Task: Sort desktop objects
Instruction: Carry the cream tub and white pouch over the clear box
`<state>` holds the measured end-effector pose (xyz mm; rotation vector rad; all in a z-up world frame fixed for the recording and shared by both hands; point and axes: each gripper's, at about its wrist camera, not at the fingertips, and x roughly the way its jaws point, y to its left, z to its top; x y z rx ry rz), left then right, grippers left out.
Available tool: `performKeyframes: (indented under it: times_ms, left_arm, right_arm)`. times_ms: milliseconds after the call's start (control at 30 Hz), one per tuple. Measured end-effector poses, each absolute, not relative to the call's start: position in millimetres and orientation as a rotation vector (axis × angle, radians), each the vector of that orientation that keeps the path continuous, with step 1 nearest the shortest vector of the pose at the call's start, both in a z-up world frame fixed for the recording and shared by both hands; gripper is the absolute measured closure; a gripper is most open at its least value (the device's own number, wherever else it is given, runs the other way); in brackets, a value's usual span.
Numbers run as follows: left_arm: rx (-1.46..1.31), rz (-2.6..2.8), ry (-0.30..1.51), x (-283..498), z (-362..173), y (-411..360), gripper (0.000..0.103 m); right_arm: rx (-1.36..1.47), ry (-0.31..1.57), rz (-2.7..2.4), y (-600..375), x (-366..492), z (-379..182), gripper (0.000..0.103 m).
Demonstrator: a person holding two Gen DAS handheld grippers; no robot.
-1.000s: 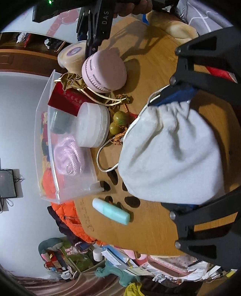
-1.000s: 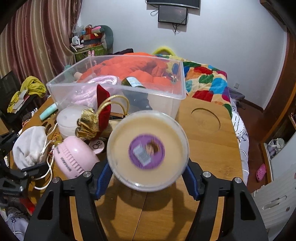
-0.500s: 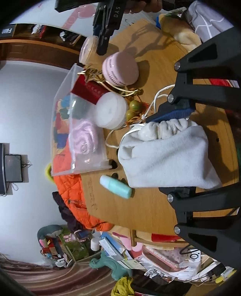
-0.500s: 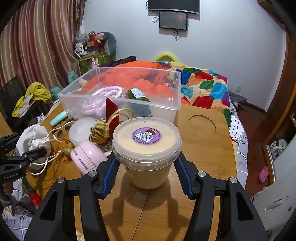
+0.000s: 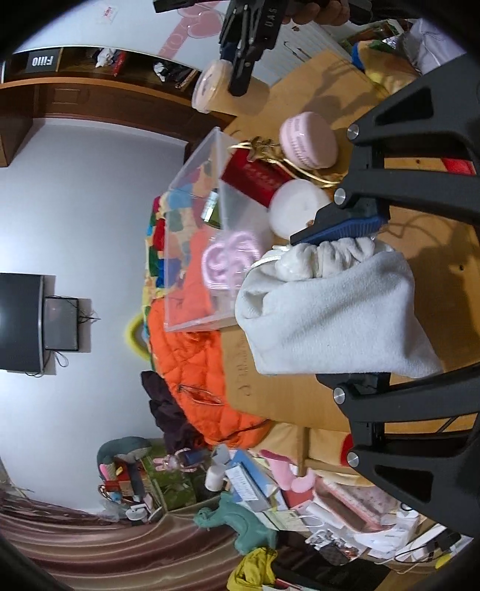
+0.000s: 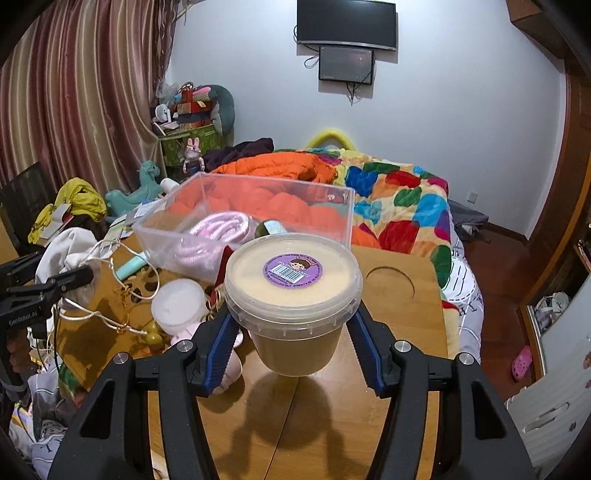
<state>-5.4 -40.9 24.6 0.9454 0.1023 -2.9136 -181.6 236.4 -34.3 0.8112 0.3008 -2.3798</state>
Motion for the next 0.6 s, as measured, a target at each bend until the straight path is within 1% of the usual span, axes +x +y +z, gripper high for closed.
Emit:
performKeyframes:
  times_ms: [300, 600]
  left_arm:
    - [0.851, -2.959, 0.076, -28, 49, -42, 0.051]
    - [0.878, -2.989, 0.13, -64, 46, -46, 0.051]
  right_arm:
    - [0.802, 0.252, -2.379, 232, -196, -22, 0.048]
    - [0.815, 0.221, -2.372, 221, -221, -21, 0.048]
